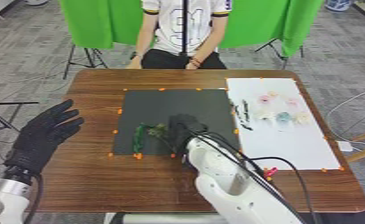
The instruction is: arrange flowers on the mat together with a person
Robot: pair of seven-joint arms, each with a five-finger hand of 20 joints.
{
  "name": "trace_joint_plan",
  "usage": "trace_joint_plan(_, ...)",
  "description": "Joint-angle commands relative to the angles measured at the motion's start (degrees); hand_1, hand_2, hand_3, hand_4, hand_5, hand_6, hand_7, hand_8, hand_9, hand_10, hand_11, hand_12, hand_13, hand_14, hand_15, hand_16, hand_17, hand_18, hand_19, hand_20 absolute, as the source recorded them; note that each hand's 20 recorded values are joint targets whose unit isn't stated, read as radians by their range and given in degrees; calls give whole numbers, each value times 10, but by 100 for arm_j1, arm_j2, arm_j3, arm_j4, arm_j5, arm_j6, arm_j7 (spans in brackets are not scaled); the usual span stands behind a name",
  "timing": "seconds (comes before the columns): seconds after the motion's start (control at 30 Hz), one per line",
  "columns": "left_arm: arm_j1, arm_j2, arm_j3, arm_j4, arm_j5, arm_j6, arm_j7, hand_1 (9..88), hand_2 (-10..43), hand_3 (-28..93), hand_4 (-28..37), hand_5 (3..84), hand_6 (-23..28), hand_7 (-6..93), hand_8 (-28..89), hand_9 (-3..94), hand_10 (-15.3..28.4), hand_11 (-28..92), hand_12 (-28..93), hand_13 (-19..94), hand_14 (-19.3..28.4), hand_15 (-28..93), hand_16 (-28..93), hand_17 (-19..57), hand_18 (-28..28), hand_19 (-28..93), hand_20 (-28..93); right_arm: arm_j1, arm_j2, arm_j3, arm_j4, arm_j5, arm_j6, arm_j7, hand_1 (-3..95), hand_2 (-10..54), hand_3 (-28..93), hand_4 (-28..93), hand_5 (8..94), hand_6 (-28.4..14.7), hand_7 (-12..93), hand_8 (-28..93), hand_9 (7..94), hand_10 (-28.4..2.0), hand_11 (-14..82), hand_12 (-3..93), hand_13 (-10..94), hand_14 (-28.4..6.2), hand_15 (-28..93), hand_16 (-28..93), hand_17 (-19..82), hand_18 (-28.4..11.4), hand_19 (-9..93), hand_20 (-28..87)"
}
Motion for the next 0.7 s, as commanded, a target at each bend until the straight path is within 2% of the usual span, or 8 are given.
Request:
trace_joint_plan(0.03, 95, -20, -5, 12, 0, 4, 3, 263, -2, 704, -245, 346, 49, 157, -78, 303, 128, 190, 193, 253, 161, 286, 26, -70, 235, 471, 114, -61, 36, 255, -331, 88, -17, -4, 218, 62, 752, -187, 886, 24, 537, -104, 937, -68, 630, 353, 905, -67, 800, 334, 622, -215, 932, 730)
trace_joint_plan(0.27, 137, -35, -26, -9, -5, 33, 24, 263, -2, 704, -246, 346, 49, 157, -78, 303, 128, 190, 193, 252, 162, 286, 26, -70, 235, 472, 115, -86, 210, 214, -434, 240, -549, -117, 175, 128, 735, -189, 887, 20, 521, -101, 937, -75, 616, 358, 898, -75, 797, 338, 612, -220, 932, 732)
trace_joint_plan(0.43, 62, -21, -2, 33, -5, -5, 15, 262, -3, 705, -245, 345, 48, 157, -78, 303, 128, 189, 193, 253, 161, 286, 26, -70, 234, 471, 114, -74, 214, 115, -343, 299, -844, -79, 134, 206, 720, -198, 888, 15, 502, -98, 937, -78, 606, 361, 894, -79, 794, 339, 605, -222, 932, 730)
trace_joint_plan(0.53, 51, -36, -25, 38, 31, -82, -38, 262, -3, 705, -246, 345, 48, 157, -78, 303, 129, 189, 193, 253, 162, 287, 26, -70, 234, 471, 114, -67, 208, 84, -316, 325, -949, -53, 105, 256, 700, -204, 888, 12, 486, -96, 937, -81, 593, 361, 892, -80, 791, 341, 600, -224, 932, 726)
trace_joint_plan(0.57, 54, -33, -32, 43, 26, -115, -44, 262, -3, 704, -246, 345, 48, 158, -78, 303, 129, 188, 193, 253, 161, 286, 26, -70, 234, 470, 114, -73, 204, 99, -325, 414, -983, -41, 98, 262, 696, -205, 888, 12, 482, -96, 937, -82, 591, 361, 892, -81, 790, 341, 599, -224, 932, 725)
trace_joint_plan(0.6, 82, 4, -20, 29, 6, -70, 6, 262, -3, 704, -246, 345, 48, 158, -78, 304, 129, 188, 192, 253, 161, 285, 25, -70, 234, 470, 114, -83, 186, 115, -339, 491, -1016, -9, 91, 268, 692, -206, 889, 11, 477, -96, 937, -82, 586, 361, 891, -81, 789, 341, 598, -226, 932, 725)
trace_joint_plan(0.67, 102, -6, -47, 15, 58, -113, -13, 262, -3, 704, -247, 345, 47, 157, -78, 306, 129, 189, 192, 253, 162, 285, 25, -71, 234, 468, 113, -110, 173, 119, -366, 441, -1013, -82, 78, 278, 680, -209, 891, 8, 461, -95, 937, -83, 580, 361, 889, -80, 787, 342, 597, -226, 932, 724)
trace_joint_plan(0.7, 91, 12, -24, 22, 38, -64, 0, 262, -3, 704, -247, 344, 47, 156, -78, 309, 130, 189, 192, 253, 161, 285, 26, -72, 234, 467, 113, -114, 161, 126, -378, 495, -1017, -88, 75, 281, 676, -210, 891, 8, 458, -94, 937, -83, 579, 361, 889, -79, 787, 341, 597, -226, 932, 724)
